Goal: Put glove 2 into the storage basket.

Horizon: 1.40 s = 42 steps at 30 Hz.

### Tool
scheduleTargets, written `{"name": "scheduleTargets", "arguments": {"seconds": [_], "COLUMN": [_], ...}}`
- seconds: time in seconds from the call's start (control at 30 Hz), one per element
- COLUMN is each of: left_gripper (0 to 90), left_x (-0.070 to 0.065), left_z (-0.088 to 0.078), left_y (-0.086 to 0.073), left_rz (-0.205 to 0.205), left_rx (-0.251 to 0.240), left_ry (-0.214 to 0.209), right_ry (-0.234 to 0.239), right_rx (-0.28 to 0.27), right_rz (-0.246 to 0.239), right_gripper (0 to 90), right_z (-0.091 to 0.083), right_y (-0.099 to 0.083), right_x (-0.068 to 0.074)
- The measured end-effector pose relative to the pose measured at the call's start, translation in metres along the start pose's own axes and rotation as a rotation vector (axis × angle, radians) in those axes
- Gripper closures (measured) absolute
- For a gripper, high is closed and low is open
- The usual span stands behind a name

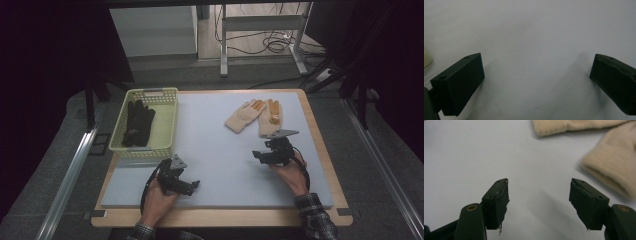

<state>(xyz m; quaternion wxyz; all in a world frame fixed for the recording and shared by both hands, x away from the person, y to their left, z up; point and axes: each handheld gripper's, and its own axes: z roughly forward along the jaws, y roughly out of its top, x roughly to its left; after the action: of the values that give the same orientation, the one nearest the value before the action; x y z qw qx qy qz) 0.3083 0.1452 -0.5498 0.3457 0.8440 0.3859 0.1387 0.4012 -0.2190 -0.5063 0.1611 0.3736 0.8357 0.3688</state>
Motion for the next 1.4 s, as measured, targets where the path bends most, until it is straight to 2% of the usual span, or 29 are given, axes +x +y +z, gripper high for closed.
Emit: {"name": "scheduleTargets", "arguments": {"seconds": [0.4, 0.57, 0.67, 0.73, 0.93, 1.0, 1.03, 1.1, 1.13, 1.17, 1.2, 1.23, 1.4], "left_gripper": [0.0, 0.0, 0.0, 0.0, 0.0, 0.0, 0.0, 0.0, 0.0, 0.0, 0.0, 0.0, 0.0], "left_x": [0.0, 0.001, 0.001, 0.001, 0.001, 0.001, 0.001, 0.001, 0.001, 0.001, 0.001, 0.001, 0.001], "left_z": [0.0, 0.0, 0.0, 0.0, 0.0, 0.0, 0.0, 0.0, 0.0, 0.0, 0.0, 0.0, 0.0], "left_y": [0.0, 0.0, 0.0, 0.0, 0.0, 0.0, 0.0, 0.0, 0.0, 0.0, 0.0, 0.0, 0.0], "left_rz": [-0.002, 0.001, 0.0, 0.003, 0.002, 0.002, 0.0, 0.0, 0.0, 0.0, 0.002, 0.001, 0.002], "left_rx": [-0.001, 0.003, 0.003, 0.005, 0.005, 0.005, 0.003, 0.002, 0.002, 0.002, 0.004, 0.004, 0.004], "left_ry": [-0.002, -0.003, -0.003, -0.002, -0.003, -0.004, -0.005, -0.005, -0.005, -0.005, -0.004, -0.004, -0.004], "right_ry": [-0.005, -0.009, -0.014, -0.022, -0.057, -0.075, -0.083, -0.128, -0.135, -0.135, -0.168, -0.19, -0.147], "right_rx": [0.015, 0.024, 0.022, 0.024, 0.03, 0.05, 0.051, 0.09, 0.091, 0.08, 0.08, 0.09, 0.091], "right_rz": [-0.028, -0.047, -0.054, -0.058, -0.045, -0.053, -0.058, -0.095, -0.103, -0.093, -0.101, -0.118, -0.114], "right_gripper": [41.5, 50.3, 51.0, 48.8, 31.0, 30.5, 31.5, 41.5, 46.0, 53.2, 66.2, 68.9, 73.7], "right_z": [0.045, 0.061, 0.07, 0.077, 0.099, 0.107, 0.112, 0.119, 0.12, 0.119, 0.118, 0.117, 0.107], "right_y": [0.047, 0.065, 0.074, 0.079, 0.09, 0.091, 0.09, 0.088, 0.087, 0.087, 0.086, 0.086, 0.087], "right_x": [-0.005, -0.006, -0.005, -0.005, -0.01, -0.012, -0.011, -0.007, -0.006, -0.005, -0.003, -0.002, -0.005]}}
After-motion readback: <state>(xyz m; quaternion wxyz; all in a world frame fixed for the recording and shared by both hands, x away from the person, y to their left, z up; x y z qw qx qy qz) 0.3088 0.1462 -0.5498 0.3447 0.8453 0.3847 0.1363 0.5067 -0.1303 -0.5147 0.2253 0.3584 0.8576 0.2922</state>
